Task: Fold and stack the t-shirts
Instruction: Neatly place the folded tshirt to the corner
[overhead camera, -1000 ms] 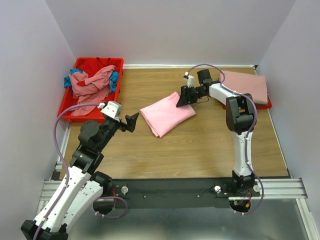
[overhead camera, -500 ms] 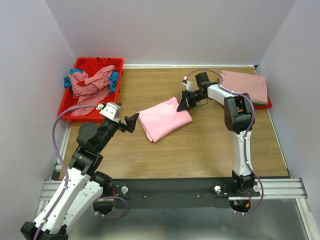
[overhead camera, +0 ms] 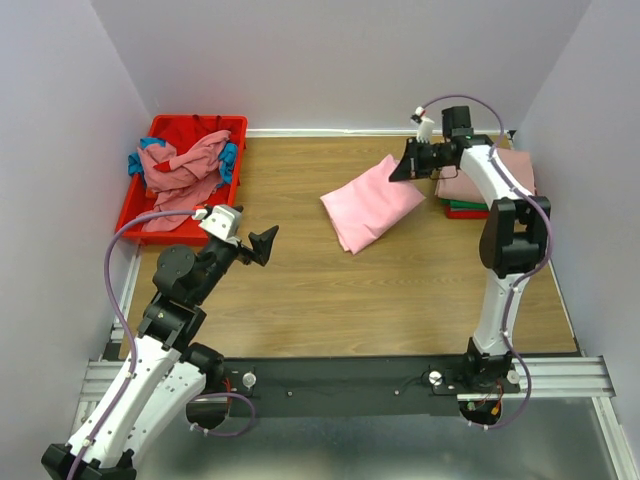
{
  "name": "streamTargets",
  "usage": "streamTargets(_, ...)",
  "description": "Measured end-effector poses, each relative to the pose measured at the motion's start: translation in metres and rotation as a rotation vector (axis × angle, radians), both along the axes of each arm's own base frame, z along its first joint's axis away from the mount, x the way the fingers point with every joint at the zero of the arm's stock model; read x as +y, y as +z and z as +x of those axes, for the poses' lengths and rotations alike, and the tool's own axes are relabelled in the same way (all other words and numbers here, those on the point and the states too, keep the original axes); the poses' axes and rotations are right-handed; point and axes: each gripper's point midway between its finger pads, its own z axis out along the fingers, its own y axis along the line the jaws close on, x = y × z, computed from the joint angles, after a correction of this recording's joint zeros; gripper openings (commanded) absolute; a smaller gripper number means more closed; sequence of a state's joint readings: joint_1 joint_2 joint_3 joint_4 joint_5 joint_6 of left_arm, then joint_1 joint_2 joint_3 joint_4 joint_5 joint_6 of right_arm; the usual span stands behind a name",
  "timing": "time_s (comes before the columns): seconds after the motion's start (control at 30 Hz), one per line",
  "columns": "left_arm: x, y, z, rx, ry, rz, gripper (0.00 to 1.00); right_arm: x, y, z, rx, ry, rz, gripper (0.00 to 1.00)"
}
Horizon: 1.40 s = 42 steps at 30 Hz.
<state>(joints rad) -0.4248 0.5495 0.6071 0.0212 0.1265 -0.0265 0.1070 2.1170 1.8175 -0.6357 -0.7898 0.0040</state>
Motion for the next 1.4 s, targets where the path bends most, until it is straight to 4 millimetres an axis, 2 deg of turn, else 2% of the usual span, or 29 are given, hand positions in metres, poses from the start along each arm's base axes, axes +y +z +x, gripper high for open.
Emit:
streamTargets(0.23,0.000,0.002,-0.001,-0.007,-0.001,-0.002,0.93,-0.042,0.021,0.018,-0.089,-0.085,-0.130,0.00)
streamTargets(0.47,-0.001,0.002,-0.002,-0.010,-0.010,-0.001,0.93,-0.072,0.046,0.034,-0.186,-0.160,-0.268,0.00)
streamTargets(0.73,-0.002,0.004,-0.003,-0.017,-0.017,-0.003,0.93,-0.094,0.088,0.042,-0.309,-0.225,-0.365,0.00)
streamTargets(0.83,-0.002,0.004,-0.003,-0.017,-0.018,-0.003,0.92,-0.101,0.098,0.041,-0.333,-0.245,-0.392,0.00)
streamTargets(1.4,-0.002,0.004,-0.003,-0.017,-0.018,-0.002,0.92,-0.131,0.135,0.033,-0.409,-0.318,-0.461,0.00)
